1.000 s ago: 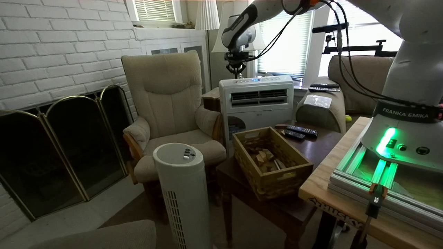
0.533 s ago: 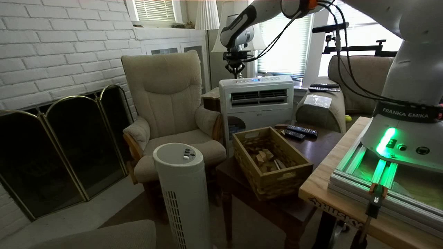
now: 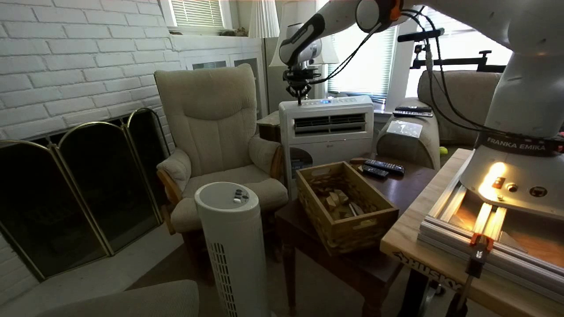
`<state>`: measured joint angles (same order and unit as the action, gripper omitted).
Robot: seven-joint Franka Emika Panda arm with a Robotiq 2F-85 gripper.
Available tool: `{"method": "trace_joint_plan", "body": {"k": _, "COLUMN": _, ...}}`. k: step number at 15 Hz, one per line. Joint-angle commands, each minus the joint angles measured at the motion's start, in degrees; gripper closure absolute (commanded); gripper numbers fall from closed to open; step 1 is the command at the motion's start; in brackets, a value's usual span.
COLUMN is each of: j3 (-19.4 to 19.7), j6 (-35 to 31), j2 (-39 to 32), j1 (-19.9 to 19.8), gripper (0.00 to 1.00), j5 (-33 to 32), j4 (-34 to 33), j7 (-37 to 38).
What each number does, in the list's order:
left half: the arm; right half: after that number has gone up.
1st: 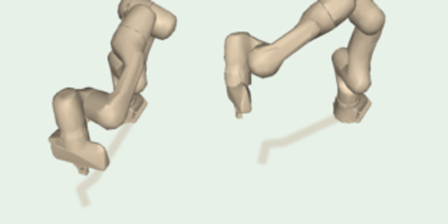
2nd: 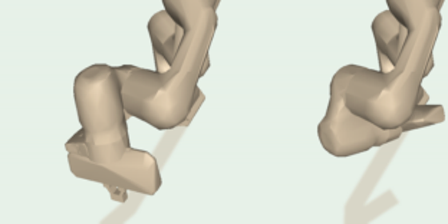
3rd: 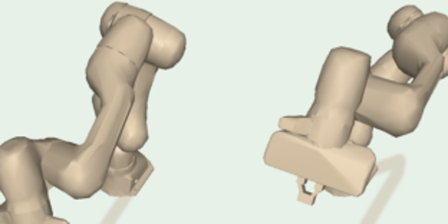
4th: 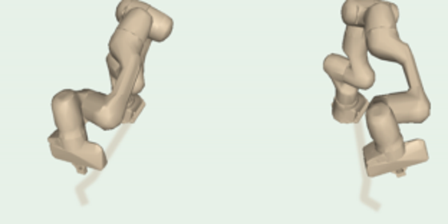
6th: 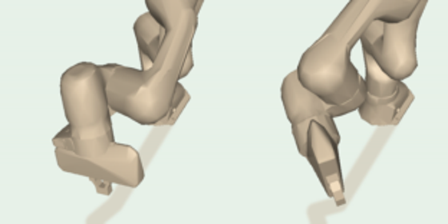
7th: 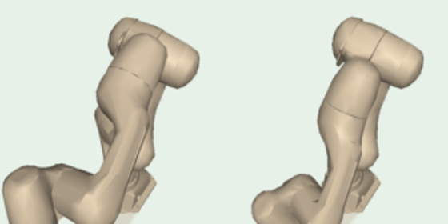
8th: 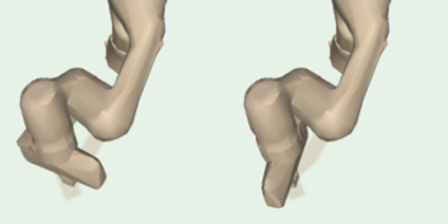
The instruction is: Turn off the air conditioner
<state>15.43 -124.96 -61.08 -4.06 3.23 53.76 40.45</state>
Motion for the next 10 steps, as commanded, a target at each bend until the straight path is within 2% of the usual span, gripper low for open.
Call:
{"method": "trace_joint_plan", "body": {"k": 1, "j3": -0.5, "j6": 3.4, "j2": -2.8, "j1": -1.0, "gripper": 1.0, "j5": -1.5, "j4": -5.4, "j7": 2.0}}
{"method": "trace_joint_plan", "body": {"k": 7, "j3": -0.5, "j6": 6.2, "j2": -3.8, "j1": -1.3, "gripper": 1.0, "j5": -1.8, "j4": -7.6, "j7": 2.3}}
{"method": "trace_joint_plan", "body": {"k": 8, "j3": 0.8, "j6": 6.1, "j2": -4.0, "j1": -0.6, "gripper": 1.0, "j5": -0.6, "j4": -7.5, "j7": 1.9}}
{"method": "trace_joint_plan", "body": {"k": 10, "j3": 0.9, "j6": 5.9, "j2": -4.4, "j1": -0.7, "gripper": 1.0, "j5": -0.4, "j4": -7.9, "j7": 1.8}}
